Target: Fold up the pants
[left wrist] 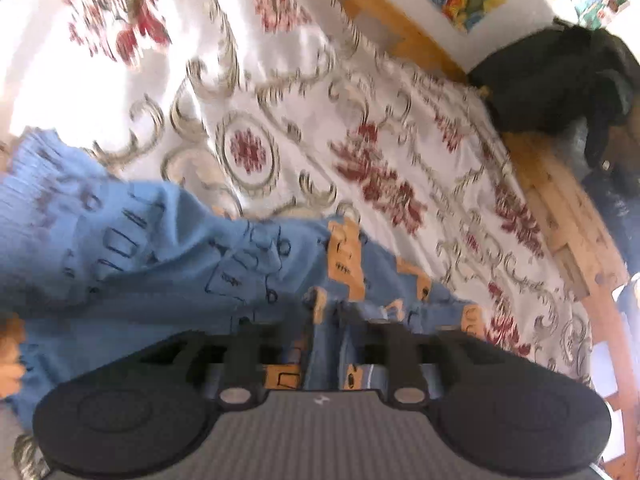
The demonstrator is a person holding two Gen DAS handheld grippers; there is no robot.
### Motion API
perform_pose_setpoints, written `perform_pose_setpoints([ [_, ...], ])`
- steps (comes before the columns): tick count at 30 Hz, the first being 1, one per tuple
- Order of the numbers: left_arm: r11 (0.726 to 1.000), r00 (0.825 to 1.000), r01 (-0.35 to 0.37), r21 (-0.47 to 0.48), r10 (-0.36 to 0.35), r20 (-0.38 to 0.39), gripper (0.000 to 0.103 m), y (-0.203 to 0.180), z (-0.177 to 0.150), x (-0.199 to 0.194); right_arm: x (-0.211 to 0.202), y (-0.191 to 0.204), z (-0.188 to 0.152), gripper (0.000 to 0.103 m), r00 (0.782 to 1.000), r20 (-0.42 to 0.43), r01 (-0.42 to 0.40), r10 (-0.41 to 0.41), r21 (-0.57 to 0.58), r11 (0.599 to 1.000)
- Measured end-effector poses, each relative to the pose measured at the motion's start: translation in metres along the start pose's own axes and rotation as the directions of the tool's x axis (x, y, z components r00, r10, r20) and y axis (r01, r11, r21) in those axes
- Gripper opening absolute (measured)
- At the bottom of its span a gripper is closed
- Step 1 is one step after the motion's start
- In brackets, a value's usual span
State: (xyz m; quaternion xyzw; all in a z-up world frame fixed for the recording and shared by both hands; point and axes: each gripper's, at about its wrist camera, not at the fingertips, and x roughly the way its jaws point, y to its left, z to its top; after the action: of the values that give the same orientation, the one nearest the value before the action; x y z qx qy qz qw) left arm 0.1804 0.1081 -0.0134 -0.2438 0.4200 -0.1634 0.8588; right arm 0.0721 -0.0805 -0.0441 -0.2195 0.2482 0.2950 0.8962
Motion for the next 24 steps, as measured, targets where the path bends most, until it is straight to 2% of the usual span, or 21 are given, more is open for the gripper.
perform_pose_setpoints([
  [1,1.0,0.999,0.002,0.024,-0.003,0.048,0.061,-0.006,-0.004,-0.009,-0.012,-0.008,-0.003,0.089,1.0,0.002,0.023,-0.023,-0.011,1.0],
  [4,0.99,0.995,0.007,0.142,-0.021,0.095,0.063,-0.03,-0.013,-0.022,-0.041,-0.033,-0.015,0.092,0.991,-0.037,0.125,-0.127,-0.043,0.991],
  [8,0.969,0.997,0.062,0.24,-0.072,0.033,0.065,-0.063,-0.03,-0.005,-0.055,-0.065,-0.039,0.097,0.954,-0.129,0.266,-0.27,-0.047,0.963],
  [11,0.969,0.997,0.073,0.236,-0.07,-0.023,0.063,-0.072,-0.04,0.021,-0.053,-0.073,-0.052,0.098,0.943,-0.189,0.279,-0.273,0.005,0.96],
  [15,0.975,0.997,0.059,0.216,-0.049,-0.052,0.061,-0.065,-0.047,0.038,-0.047,-0.06,-0.058,0.098,0.942,-0.176,0.295,-0.287,0.021,0.955],
  [20,0.978,0.997,0.062,0.197,-0.052,-0.055,0.059,-0.056,-0.049,0.037,-0.028,-0.051,-0.056,0.098,0.885,-0.151,0.436,-0.439,-0.059,0.898],
  [22,0.977,0.998,0.051,0.208,-0.041,-0.053,0.059,-0.059,-0.05,0.038,-0.018,-0.056,-0.057,0.098,0.863,-0.167,0.474,-0.477,-0.057,0.878],
  [24,0.975,0.998,0.038,0.221,-0.027,-0.052,0.059,-0.062,-0.051,0.04,-0.015,-0.063,-0.059,0.098,0.85,-0.179,0.495,-0.495,-0.05,0.867],
])
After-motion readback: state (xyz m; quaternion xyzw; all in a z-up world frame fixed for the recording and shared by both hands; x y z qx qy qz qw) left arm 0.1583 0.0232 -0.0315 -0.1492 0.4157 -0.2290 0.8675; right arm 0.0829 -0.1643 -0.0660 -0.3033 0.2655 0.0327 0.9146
